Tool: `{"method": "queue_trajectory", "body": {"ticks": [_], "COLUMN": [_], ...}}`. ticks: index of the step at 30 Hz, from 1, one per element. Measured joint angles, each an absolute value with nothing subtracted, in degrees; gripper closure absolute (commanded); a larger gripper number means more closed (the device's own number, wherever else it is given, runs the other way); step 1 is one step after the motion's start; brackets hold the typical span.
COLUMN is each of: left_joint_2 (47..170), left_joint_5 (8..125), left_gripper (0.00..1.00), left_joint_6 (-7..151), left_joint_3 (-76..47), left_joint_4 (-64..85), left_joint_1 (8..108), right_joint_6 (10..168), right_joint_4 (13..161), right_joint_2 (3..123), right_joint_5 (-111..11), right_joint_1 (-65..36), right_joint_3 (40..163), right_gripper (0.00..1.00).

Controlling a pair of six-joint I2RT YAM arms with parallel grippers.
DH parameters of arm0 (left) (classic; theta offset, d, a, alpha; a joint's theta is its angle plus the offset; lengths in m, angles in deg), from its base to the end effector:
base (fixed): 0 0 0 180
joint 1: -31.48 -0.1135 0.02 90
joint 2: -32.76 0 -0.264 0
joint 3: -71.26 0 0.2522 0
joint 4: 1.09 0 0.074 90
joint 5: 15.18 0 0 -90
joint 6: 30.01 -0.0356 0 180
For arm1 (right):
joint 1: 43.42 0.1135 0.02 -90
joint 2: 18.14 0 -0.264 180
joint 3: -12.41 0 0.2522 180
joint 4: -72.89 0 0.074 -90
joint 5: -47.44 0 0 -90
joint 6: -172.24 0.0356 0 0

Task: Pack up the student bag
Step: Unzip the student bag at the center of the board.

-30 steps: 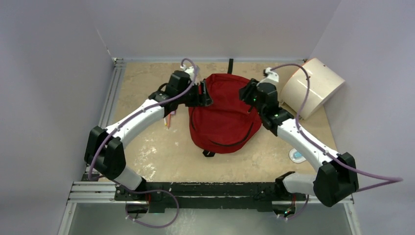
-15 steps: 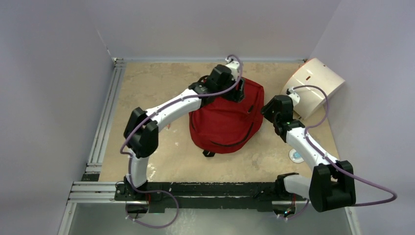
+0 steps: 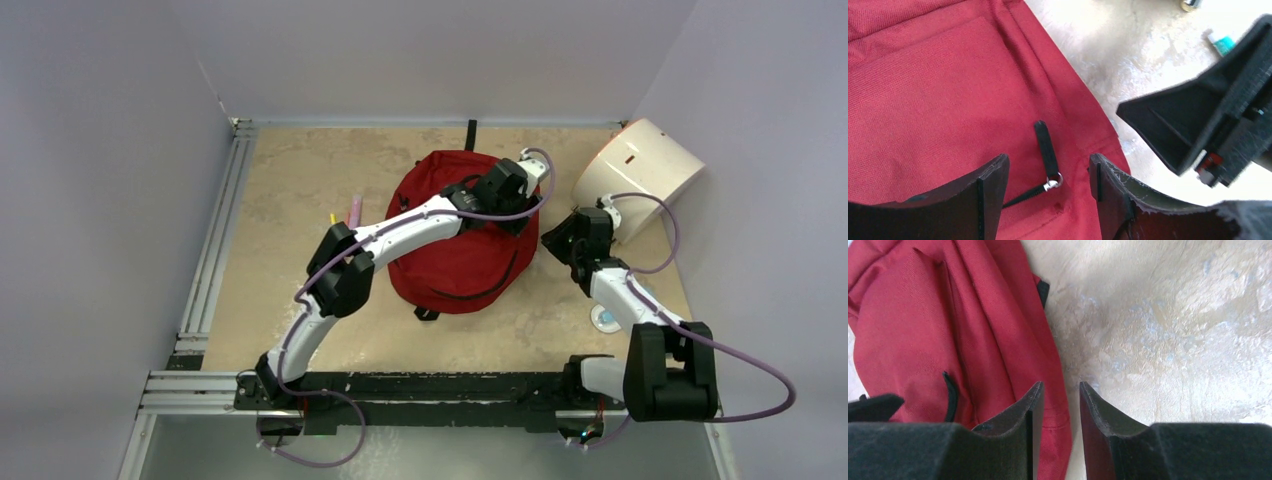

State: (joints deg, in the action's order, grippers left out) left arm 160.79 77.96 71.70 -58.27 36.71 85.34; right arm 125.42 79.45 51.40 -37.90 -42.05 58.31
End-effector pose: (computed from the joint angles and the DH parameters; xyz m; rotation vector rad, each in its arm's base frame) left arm 0.3100 -0.4212 0.2632 0.7847 2.1236 -0.5684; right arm 0.2534 0.0032 0.2046 0.8023 1.9614 0.3820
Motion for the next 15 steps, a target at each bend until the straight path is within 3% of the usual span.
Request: {"method": "queue_trajectory", "body": {"ticks": [10, 15], "left_joint_2": [167.43, 167.93], "left_joint_5": [81.89, 81.61], "left_gripper": [0.42, 0.5], "left_joint_6": [69.32, 69.21], "left_joint_3": [-65.2, -65.29], "left_joint_4": [40.75, 41.19], "left_joint_1": [85.15, 85.15], "right_joint_6": [124.94, 124.87], "right_joint_4": [77.96, 76.87], "right_joint_2": [52.14, 52.14], "right_joint_5": [-40.65, -40.76], "right_joint_1": [-42.79, -42.86], "right_joint_3": [57.53, 56.94], "right_gripper": [0.71, 0.72]}}
